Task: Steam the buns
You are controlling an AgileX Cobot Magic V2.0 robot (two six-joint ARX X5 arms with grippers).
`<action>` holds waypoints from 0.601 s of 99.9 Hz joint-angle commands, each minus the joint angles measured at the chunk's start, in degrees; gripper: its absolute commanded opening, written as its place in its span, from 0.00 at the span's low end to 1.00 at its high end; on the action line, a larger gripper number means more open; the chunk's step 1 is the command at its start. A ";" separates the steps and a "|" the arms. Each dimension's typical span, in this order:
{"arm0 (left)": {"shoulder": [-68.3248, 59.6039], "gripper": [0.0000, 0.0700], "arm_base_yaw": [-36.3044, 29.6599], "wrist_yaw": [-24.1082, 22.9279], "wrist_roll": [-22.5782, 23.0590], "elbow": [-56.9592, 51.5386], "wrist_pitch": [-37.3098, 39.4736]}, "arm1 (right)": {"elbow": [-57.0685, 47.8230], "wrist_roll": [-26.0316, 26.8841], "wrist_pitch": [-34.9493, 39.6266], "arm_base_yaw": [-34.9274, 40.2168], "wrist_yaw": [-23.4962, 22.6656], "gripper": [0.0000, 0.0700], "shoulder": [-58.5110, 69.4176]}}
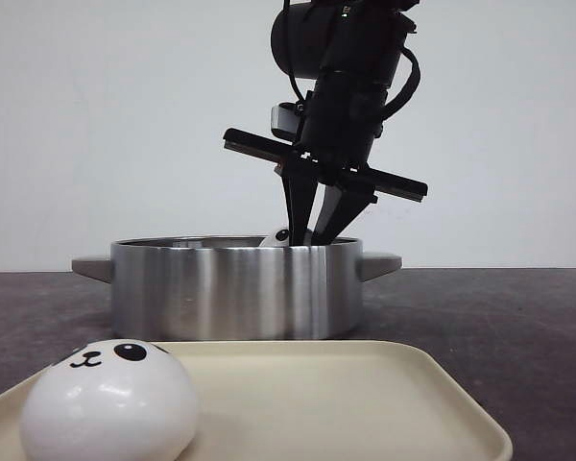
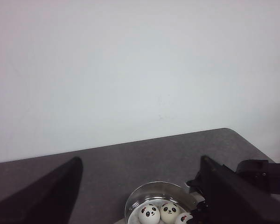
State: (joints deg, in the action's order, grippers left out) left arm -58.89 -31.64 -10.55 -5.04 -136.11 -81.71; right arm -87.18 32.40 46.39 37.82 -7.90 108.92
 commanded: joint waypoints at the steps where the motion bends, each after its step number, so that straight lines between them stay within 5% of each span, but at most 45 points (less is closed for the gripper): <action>1: -0.55 0.66 -0.31 0.11 0.90 -1.40 -2.91 | -1.33 0.17 -0.55 0.61 0.00 0.01 1.25; 21: -0.55 0.66 -0.31 0.11 0.90 -1.40 -2.91 | -1.33 0.70 -0.04 0.61 0.48 0.42 1.25; 60: -0.55 0.66 -0.31 0.17 -0.39 -1.20 -2.91 | -2.60 0.90 -0.98 0.59 2.75 0.43 0.24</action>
State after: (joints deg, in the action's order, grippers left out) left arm -58.89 -31.64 -10.55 -5.08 -136.11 -81.71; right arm -87.77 33.10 45.34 37.89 -6.46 108.90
